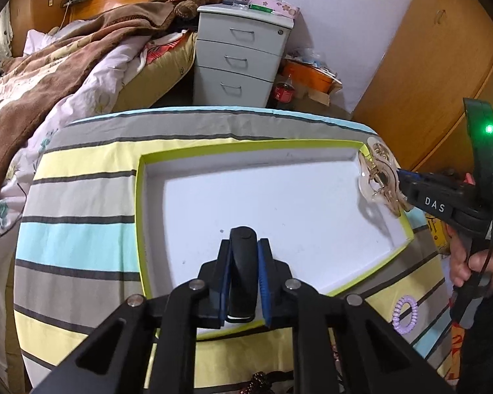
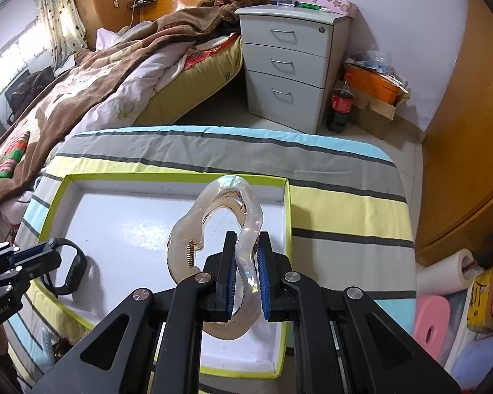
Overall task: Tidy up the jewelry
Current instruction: 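Carry the claw clip and black band over the green box lid, then open both grippers to drop the band and claw clip into the lid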
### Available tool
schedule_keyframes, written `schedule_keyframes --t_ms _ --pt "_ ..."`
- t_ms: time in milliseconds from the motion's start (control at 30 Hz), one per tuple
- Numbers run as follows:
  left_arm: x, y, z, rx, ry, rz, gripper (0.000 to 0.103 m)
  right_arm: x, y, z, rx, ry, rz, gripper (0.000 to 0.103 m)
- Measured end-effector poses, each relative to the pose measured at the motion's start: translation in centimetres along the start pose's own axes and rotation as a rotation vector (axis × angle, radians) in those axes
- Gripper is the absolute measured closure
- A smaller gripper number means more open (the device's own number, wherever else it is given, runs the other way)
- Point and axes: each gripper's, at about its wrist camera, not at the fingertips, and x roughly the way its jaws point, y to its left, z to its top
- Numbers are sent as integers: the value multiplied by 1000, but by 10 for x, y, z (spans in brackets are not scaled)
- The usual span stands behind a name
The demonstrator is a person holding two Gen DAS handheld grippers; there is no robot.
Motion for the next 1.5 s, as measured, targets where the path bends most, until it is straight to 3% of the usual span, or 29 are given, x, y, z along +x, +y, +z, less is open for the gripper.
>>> schedule_keyframes --t_ms 367,767,1100,1267,1500 --pt "1 17 28 -80 -74 -60 87 13 2 12 -8 20 3 91" --pt "19 48 35 -183 -72 -30 87 35 -1 12 -19 83 -8 91" --pt "21 55 32 -200 -66 9 87 41 -5 12 -10 84 -13 90" --pt "21 61 30 -228 -58 12 61 37 -5 12 -18 63 -16 80" --pt "18 60 29 -229 -54 17 58 29 1 11 -34 41 -24 73"
